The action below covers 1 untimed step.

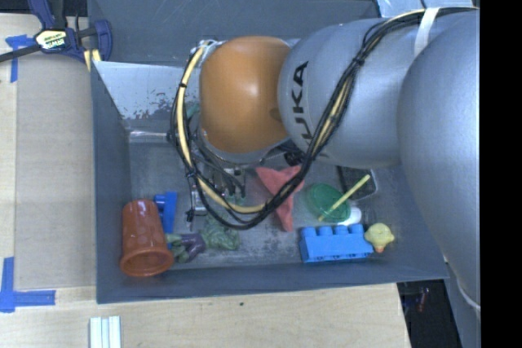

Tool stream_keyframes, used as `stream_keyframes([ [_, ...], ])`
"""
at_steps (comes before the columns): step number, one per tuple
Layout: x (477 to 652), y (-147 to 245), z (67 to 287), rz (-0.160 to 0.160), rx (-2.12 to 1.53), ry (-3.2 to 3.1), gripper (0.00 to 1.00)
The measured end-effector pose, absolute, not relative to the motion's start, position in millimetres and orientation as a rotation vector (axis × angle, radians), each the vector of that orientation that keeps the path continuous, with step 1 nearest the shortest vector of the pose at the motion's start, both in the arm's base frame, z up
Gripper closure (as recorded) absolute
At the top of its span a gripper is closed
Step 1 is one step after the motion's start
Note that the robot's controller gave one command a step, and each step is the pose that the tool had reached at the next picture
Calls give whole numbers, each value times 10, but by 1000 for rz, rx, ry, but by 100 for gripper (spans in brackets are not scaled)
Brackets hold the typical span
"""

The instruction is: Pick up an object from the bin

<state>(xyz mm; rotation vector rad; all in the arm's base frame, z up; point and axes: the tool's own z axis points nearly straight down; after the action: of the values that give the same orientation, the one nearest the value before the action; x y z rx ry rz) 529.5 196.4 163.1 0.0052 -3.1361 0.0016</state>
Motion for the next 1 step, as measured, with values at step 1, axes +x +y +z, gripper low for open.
stream_keyframes([
  [1, 5313, 1954, 1680, -1, 1, -3144, 0],
])
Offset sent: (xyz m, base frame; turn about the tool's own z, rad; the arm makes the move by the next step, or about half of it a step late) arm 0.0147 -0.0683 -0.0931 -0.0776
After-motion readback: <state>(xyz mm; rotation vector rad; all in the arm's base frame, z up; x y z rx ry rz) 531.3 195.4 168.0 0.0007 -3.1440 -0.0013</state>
